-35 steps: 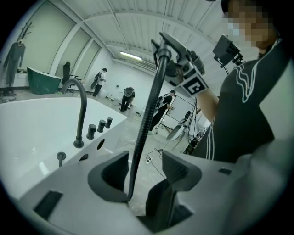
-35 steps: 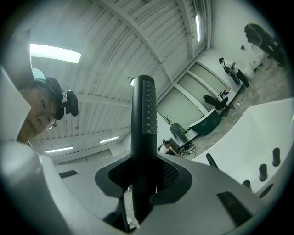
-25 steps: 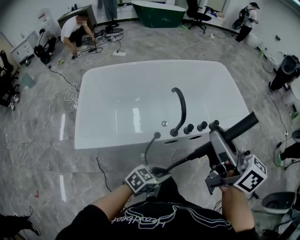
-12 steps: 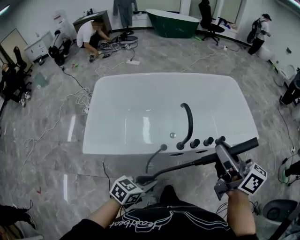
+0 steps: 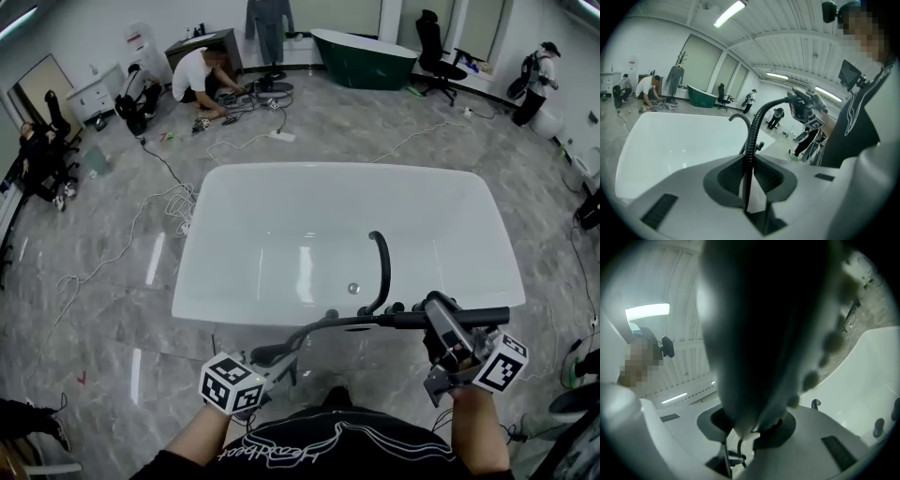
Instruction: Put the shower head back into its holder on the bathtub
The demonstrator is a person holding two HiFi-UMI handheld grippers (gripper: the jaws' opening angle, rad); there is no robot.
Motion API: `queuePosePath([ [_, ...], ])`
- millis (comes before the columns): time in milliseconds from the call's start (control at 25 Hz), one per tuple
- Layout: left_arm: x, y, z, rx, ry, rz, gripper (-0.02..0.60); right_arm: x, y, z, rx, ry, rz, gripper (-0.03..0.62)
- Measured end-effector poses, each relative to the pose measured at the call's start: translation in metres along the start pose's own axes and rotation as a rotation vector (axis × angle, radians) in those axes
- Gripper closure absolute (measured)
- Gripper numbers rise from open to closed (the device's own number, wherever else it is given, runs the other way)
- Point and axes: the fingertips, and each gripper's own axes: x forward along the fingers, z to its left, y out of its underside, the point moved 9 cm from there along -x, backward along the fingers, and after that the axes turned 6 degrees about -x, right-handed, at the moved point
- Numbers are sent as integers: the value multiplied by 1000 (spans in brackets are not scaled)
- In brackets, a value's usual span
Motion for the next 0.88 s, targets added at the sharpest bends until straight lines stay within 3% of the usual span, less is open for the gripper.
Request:
queuePosePath([
  [320,-10,-73,5,73,-95,-113,517,8,-33,-24,-3,-68,-46,490],
  [520,-11,-128,-2,177,-154,-203,517,8,-63,-33,-22,-143,-99,490],
  [880,-18,-206,-13,294,-238,-333,517,20,-94,-43,-43,-259,-143,490],
])
